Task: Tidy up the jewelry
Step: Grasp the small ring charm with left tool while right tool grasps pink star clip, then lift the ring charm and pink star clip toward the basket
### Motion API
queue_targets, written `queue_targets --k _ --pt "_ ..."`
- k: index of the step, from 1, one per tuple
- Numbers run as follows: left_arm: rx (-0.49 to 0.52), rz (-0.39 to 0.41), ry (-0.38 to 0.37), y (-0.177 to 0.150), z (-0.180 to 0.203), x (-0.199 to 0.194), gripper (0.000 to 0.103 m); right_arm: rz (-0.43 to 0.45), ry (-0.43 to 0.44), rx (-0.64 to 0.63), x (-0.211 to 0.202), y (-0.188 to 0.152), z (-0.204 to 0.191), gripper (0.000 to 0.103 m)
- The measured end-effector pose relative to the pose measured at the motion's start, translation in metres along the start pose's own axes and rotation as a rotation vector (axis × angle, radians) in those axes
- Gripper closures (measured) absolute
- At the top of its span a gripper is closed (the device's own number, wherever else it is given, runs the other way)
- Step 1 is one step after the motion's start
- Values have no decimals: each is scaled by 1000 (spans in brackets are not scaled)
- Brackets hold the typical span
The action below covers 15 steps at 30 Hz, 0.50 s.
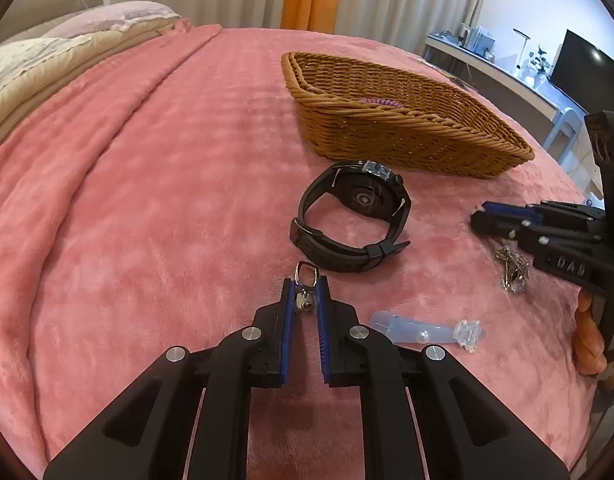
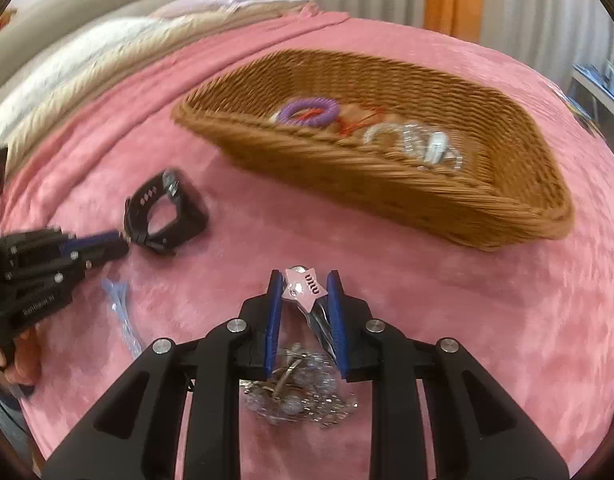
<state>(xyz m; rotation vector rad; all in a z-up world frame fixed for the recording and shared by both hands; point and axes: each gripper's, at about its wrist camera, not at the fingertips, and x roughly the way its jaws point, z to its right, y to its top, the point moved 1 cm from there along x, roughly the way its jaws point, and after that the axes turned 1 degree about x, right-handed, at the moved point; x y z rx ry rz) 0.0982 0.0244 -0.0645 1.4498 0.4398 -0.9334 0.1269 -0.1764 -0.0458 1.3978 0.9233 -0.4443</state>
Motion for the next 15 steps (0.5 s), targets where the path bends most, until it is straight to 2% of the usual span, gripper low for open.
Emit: queue_targets --k 8,11,13,15 --pt "-5 4 -10 -3 -2 -1 94 22 -27 174 -28 -11 45 83" --pt "-4 5 -10 -3 -3 -1 94 -25 -111 234 -34 -23 57 83" --pt "-4 5 -9 -3 -3 -1 94 -52 -127 270 -31 -30 62 83" --pt "-4 5 -10 -3 -3 -1 94 -59 -105 307 -29 -36 66 82"
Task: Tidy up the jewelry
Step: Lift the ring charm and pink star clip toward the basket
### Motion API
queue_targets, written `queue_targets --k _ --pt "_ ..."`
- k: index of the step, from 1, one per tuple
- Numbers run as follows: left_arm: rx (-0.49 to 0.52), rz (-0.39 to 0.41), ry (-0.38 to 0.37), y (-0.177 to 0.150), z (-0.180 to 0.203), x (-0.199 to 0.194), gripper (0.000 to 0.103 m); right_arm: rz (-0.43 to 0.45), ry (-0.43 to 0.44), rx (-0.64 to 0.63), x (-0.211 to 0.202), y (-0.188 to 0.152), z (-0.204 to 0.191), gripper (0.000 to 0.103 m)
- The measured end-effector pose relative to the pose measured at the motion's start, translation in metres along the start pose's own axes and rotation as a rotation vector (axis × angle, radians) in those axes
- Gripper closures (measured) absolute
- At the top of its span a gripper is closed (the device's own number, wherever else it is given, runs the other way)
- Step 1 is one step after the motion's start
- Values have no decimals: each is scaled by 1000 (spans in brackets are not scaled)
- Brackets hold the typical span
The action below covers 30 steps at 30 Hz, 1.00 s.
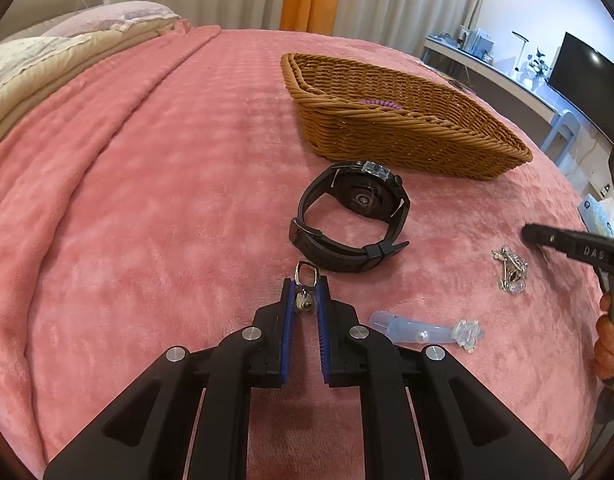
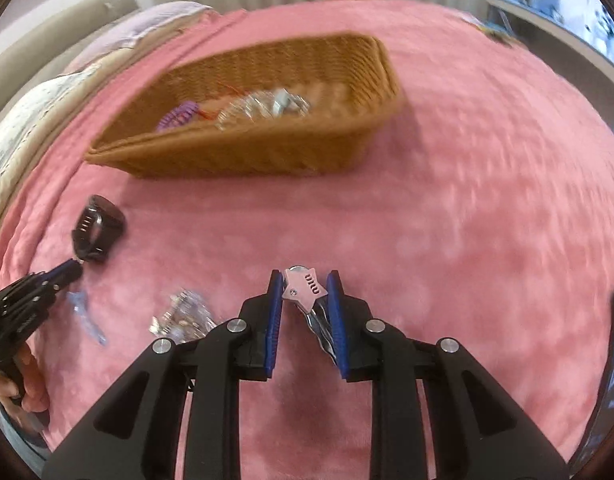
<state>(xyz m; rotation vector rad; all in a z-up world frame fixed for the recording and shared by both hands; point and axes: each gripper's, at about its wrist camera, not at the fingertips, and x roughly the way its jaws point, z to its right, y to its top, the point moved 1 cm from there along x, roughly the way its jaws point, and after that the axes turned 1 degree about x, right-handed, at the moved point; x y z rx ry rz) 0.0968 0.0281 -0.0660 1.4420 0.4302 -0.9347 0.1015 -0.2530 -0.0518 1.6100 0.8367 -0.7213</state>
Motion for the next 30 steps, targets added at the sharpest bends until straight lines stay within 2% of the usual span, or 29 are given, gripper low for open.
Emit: queue_targets --k 2,3,4,5,8,13,16,18,19,24,29,30 --pt "0 0 -1 0 0 0 94 -4 55 29 -3 -3 7 77" --pt "0 0 -3 0 0 0 94 0 98 46 -8 -6 12 67" --pt "0 1 -6 0 0 0 94 9 113 54 -12 -8 15 51" --pt "2 2 -10 0 0 0 94 33 115 58 -19 -10 21 46" --pt "3 3 -13 0 0 0 94 54 113 25 -30 -16 28 43" --pt "1 3 -17 0 -1 1 94 28 78 -74 -20 -23 12 45" --pt "1 3 -17 0 -1 0 94 -2 74 -132 -12 -29 -1 59" --pt "2 3 -17 0 -1 0 94 -4 102 -168 -18 -35 -9 69" --pt "2 3 -16 0 0 0 94 -1 106 -169 -19 -36 -10 69" --pt "2 3 -17 0 0 0 94 6 32 -149 -13 -35 -6 69" --pt "3 4 -17 0 0 0 94 25 -39 -180 -4 -28 -19 78" --pt "3 4 -17 0 0 0 94 26 -43 -188 -3 -28 -21 83"
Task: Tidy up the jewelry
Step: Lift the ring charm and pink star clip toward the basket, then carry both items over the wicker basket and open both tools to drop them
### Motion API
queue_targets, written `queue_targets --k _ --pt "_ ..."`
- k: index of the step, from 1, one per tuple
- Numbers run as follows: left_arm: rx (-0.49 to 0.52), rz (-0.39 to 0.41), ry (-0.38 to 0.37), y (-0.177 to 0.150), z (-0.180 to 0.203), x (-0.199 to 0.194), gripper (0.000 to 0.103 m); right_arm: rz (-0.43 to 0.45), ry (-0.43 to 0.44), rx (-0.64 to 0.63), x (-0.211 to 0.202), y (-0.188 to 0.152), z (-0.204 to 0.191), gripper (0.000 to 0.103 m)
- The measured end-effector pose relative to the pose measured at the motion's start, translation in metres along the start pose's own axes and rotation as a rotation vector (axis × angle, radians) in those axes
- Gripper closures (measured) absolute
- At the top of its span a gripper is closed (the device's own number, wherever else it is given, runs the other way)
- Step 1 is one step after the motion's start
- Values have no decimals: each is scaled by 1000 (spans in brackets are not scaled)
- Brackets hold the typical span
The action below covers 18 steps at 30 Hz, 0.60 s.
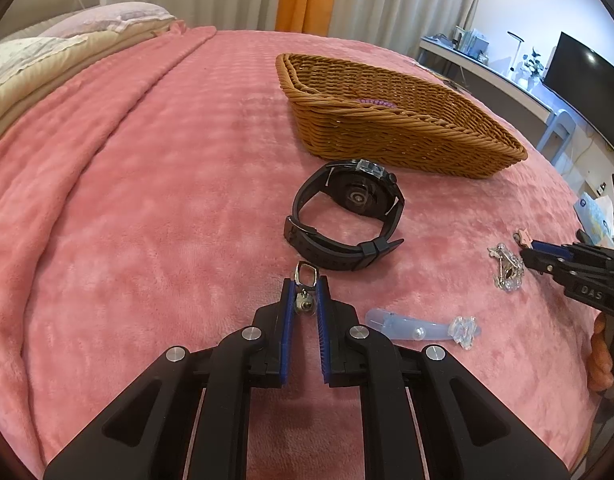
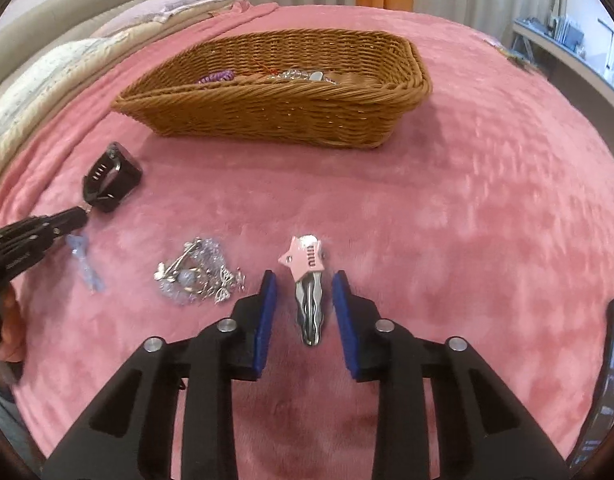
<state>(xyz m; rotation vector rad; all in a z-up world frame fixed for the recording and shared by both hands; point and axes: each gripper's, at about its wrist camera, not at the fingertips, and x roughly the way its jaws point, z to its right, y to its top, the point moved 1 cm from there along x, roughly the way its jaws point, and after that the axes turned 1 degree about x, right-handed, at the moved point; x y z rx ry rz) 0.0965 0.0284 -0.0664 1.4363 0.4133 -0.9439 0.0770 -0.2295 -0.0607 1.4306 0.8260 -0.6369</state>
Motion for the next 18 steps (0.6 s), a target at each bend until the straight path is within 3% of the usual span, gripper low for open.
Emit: queue_targets --k 1,5,9,14,18 --pt "0 1 0 0 0 0 94 3 0 -9 -1 0 -2 91" --pt "22 31 -1 -1 4 -7 94 34 37 -20 -14 -6 -4 91" --pt "87 120 -14 -5 17 -32 94 90 85 -13 -38 -6 -2 91" --pt "126 175 -12 -5 31 -52 94 185 109 -25 -80 8 -8 91" --pt "145 235 -20 14 41 -72 94 270 111 -34 -111 31 -8 91"
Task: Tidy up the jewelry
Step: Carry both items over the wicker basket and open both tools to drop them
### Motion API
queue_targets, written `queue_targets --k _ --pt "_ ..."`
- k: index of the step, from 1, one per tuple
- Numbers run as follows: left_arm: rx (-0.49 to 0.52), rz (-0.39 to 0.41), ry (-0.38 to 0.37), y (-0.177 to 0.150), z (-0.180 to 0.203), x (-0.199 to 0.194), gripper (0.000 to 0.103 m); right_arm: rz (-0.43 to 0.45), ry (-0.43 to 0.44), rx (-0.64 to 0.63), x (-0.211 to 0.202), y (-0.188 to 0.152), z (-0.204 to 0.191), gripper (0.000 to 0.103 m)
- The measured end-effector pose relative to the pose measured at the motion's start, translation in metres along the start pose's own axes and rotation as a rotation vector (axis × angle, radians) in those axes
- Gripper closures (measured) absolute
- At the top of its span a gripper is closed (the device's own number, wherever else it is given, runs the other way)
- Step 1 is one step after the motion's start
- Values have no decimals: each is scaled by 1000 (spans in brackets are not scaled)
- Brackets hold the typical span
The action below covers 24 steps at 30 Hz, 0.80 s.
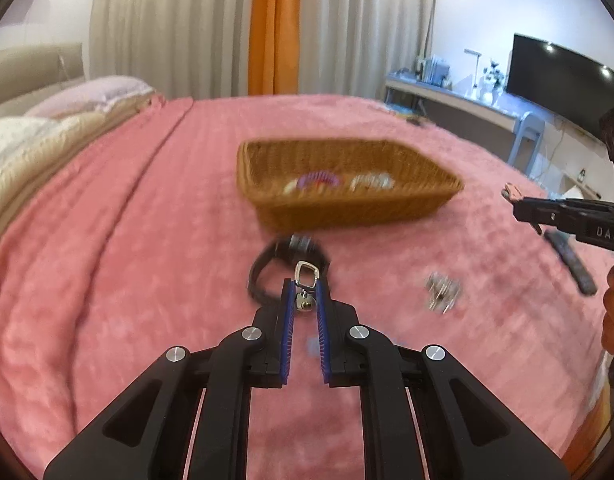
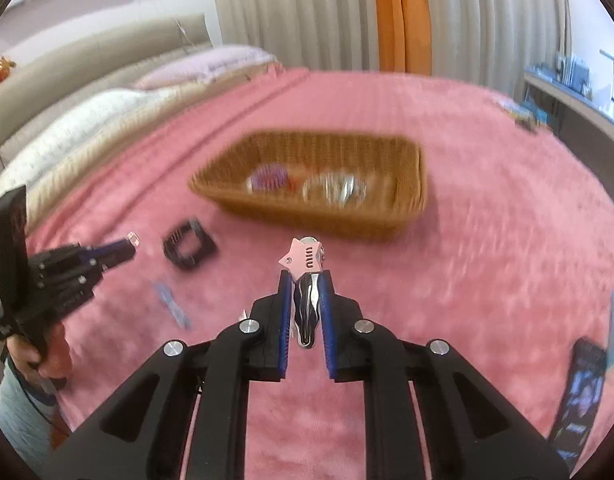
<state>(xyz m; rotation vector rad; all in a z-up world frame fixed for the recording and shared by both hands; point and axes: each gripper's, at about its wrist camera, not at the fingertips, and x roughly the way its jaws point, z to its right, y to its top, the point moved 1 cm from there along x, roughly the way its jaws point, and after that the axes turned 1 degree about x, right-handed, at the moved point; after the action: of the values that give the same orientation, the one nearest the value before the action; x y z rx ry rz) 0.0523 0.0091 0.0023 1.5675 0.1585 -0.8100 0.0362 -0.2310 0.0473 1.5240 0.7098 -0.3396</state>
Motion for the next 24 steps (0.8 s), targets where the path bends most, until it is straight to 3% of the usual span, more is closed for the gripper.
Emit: queue_targets --k 6,13,19,24 --pt "20 100 -26 62 12 -6 94 101 0 -2 2 63 5 91" --pt "-4 71 -59 125 14 66 94 71 9 44 76 112 18 91" --pt "-65 -6 -69 131 4 135 94 -39 17 131 162 117 45 91" --pt "-94 -93 -75 116 -6 173 94 -126 11 159 199 102 55 91"
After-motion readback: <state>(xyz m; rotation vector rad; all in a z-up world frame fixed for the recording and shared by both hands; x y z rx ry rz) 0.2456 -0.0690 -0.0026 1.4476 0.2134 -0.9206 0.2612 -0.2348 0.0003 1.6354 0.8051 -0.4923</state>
